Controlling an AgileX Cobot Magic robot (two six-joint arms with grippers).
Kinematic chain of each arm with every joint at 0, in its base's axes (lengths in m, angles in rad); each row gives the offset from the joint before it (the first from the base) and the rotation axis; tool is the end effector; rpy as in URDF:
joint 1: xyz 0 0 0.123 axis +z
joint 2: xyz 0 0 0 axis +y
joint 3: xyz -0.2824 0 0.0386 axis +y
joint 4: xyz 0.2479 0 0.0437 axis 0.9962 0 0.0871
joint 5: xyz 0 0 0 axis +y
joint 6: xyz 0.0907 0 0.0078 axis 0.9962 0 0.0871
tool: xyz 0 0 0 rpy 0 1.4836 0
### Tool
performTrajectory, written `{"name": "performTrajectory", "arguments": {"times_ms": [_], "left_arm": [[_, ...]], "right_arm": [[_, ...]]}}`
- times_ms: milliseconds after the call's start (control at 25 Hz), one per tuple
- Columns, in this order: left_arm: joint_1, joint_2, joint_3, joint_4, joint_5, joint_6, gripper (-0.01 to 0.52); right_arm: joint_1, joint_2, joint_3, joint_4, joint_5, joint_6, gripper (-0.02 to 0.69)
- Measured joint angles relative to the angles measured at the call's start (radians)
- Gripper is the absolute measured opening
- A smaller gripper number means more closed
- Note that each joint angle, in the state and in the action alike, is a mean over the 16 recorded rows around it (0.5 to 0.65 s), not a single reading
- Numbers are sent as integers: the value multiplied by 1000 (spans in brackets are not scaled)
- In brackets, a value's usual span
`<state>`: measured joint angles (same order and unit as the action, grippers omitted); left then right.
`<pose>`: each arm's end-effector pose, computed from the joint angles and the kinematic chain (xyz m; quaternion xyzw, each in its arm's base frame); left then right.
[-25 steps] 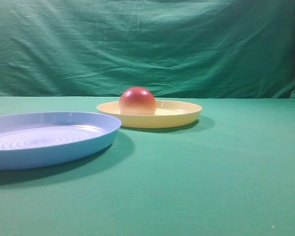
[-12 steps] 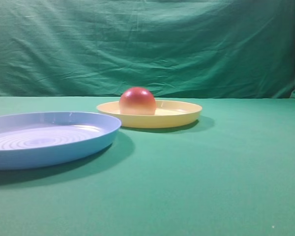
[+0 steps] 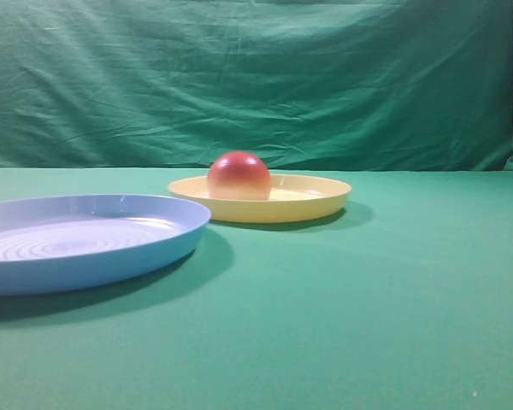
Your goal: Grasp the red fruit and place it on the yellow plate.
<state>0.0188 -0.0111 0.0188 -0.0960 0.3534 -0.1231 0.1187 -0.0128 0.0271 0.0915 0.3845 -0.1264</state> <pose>0.0531 -0.0020 0.1757 -0.0822 0.7923 -0.0718 0.6003 0.0515 0.0093 0.1702 -0.0747 0.8043 0.0366 0.5883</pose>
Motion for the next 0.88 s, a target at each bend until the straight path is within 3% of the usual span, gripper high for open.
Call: {"name": "performTrajectory", "arguments": {"times_ms": [880], "left_arm": [[0,0,0,0,0,0,157]], "right_arm": [[0,0,0,-3,2,0,0]]}}
